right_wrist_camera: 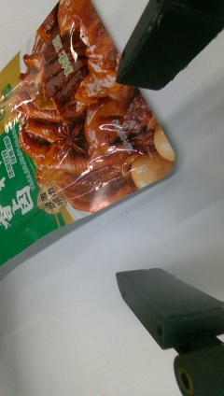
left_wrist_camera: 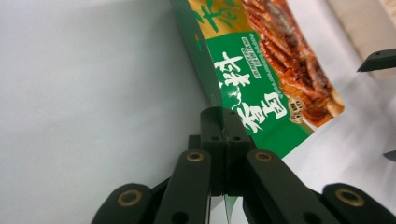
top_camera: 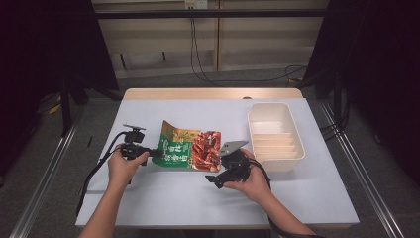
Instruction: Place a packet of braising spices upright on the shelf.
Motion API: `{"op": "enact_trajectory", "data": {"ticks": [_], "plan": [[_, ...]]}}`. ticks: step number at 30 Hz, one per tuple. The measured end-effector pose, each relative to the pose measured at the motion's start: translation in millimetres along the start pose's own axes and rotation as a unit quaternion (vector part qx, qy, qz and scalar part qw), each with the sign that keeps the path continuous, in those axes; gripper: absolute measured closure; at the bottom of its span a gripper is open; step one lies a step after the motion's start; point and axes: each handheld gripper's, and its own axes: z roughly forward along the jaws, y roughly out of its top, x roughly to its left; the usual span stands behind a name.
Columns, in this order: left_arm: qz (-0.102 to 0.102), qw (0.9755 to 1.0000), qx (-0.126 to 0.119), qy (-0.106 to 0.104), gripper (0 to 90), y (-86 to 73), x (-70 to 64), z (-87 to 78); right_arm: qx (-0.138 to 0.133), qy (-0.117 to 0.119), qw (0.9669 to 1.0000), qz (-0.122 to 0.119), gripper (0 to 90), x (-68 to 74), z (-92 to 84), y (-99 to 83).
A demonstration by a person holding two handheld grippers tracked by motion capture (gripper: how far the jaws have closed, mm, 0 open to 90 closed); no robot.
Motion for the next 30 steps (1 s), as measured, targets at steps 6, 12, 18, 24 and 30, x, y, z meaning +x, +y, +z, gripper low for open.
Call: {"op": "enact_trajectory", "data": {"ticks": [6, 12, 18, 24, 30], "plan": [[0.000, 1.0000, -0.005, -0.007, 90.0, 8.8, -7.5, -12.5, 0.001, 0.000, 1.0000, -0.002, 5.3, 0.1, 1.0, 3.0], [0.009, 0.9999, 0.003, -0.003, 90.0, 17.4, -13.5, -22.9, 0.008, 0.004, 0.9999, -0.006, 5.3, 0.4, 3.4, 5.1], [0.021, 0.9997, 0.010, -0.002, 90.0, 29.8, -23.1, -35.0, 0.012, 0.002, 0.9999, -0.007, 5.3, 0.2, 2.8, 11.3], [0.044, 0.9988, 0.021, -0.001, 90.0, 42.9, -37.9, -47.6, 0.008, 0.009, 0.9999, -0.007, 5.3, -1.3, 3.3, 18.4], [0.070, 0.9969, 0.035, -0.003, 90.0, 55.5, -50.5, -57.1, 0.006, 0.008, 0.9999, -0.008, 5.3, -5.5, 1.6, 26.4]]}}
